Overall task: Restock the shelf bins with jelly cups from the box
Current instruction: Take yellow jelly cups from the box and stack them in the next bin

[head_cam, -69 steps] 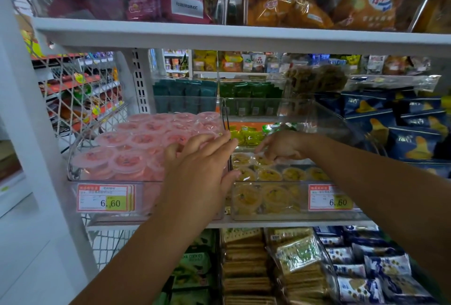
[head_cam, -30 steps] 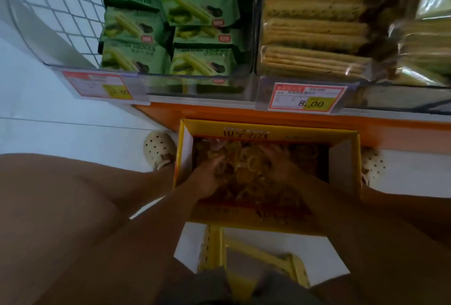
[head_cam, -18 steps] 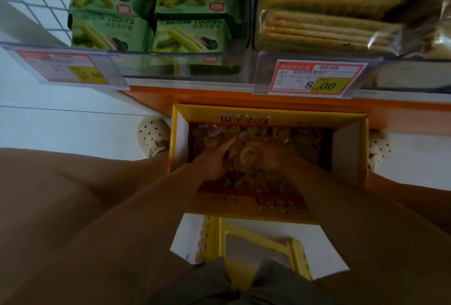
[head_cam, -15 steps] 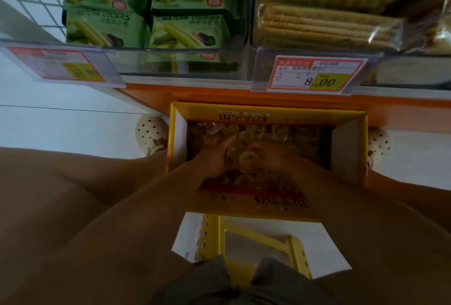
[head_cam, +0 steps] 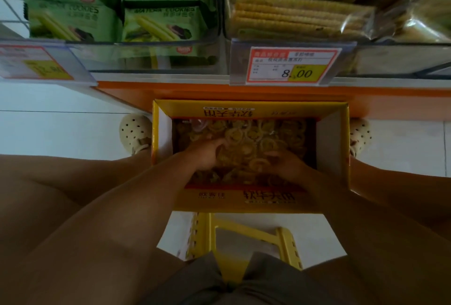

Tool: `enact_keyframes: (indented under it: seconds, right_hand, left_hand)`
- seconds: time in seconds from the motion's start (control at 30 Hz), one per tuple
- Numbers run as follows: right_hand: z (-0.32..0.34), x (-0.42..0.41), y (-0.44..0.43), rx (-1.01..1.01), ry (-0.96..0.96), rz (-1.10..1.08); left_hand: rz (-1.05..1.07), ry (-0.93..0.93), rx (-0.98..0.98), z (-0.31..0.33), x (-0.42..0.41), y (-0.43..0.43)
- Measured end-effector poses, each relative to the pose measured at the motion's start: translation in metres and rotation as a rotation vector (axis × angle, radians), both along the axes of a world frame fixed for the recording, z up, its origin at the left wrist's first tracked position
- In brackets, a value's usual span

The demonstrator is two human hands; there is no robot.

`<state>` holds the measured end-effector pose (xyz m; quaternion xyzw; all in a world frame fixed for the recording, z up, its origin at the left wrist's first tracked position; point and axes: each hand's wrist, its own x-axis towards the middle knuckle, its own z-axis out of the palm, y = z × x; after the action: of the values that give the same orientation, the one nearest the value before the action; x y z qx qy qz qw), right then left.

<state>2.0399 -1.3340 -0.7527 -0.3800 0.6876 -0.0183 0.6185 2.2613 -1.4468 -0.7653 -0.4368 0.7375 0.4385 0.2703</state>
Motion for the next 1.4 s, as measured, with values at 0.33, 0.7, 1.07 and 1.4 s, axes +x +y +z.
enact_keyframes:
  seconds: [0.33, 0.7, 1.07, 1.4]
  right_hand:
    - [0.000, 0.008, 0.009, 0.053, 0.058, 0.074]
    - [-0.003, 0.000, 0.017, 0.038, 0.035, 0.075]
    - [0.010, 0.003, 0.000, -0.201, 0.159, -0.254]
    - [0.004, 0.035, -0.002, 0.144, -0.088, -0.400]
  left_hand:
    - [0.089, 0.030, 0.146, 0.014, 0.004, 0.026]
    - [0.206, 0.097, 0.094, 0.011, 0.009, 0.033]
    - [0.406, 0.081, 0.375, 0.028, -0.007, 0.022]
    - [0.317, 0.039, 0.498, 0.029, -0.016, 0.030]
